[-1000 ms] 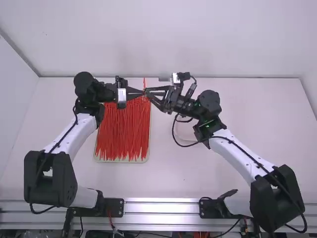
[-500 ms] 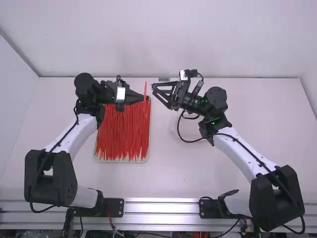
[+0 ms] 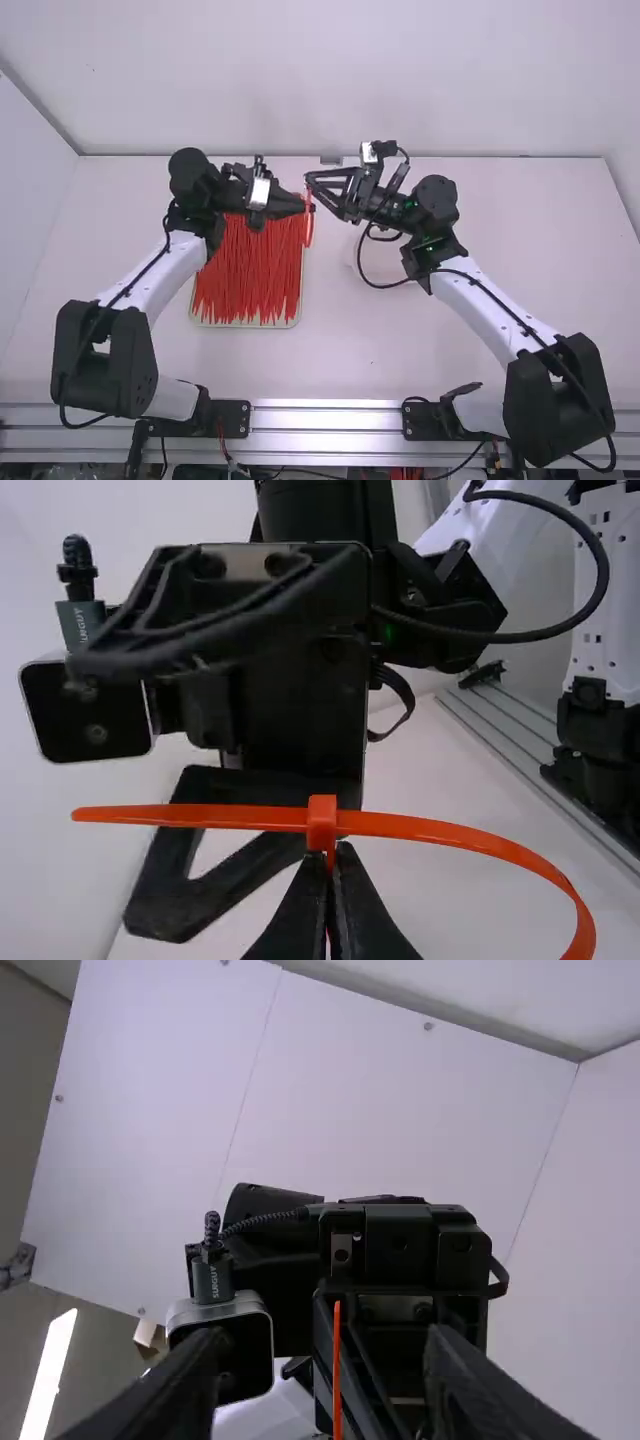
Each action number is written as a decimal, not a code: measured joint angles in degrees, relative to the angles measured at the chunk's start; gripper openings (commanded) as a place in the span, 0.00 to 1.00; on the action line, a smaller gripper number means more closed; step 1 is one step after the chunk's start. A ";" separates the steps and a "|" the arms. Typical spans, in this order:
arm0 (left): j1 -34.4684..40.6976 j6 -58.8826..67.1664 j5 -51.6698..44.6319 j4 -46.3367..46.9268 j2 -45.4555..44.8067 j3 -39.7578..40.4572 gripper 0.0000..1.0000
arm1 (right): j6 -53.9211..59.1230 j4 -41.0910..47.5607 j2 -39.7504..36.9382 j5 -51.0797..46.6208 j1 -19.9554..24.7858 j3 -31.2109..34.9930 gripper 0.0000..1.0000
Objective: Fasten the cable tie
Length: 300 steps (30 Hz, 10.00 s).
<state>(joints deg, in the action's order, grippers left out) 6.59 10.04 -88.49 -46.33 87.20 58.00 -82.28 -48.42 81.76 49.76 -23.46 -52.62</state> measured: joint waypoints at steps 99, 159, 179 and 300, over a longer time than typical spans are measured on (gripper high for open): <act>0.52 -1.73 11.89 0.46 -0.04 -11.34 0.02 | 9.27 10.51 0.63 -17.31 2.99 0.33 0.88; 0.09 -5.79 4.70 -3.37 -0.33 -11.34 0.02 | 11.13 17.11 0.74 8.35 0.22 0.35 0.00; 0.09 -5.75 4.70 -2.54 -0.33 -11.34 0.02 | 12.04 17.14 0.74 8.24 0.22 0.35 0.00; -7.30 -16.57 39.08 34.07 -0.31 -11.34 0.99 | 25.83 45.77 0.72 -61.55 3.45 7.96 0.00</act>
<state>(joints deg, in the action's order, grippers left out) -0.71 -6.52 -49.41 -12.25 86.89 46.65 -56.45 -2.66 82.48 -11.79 -20.01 -44.66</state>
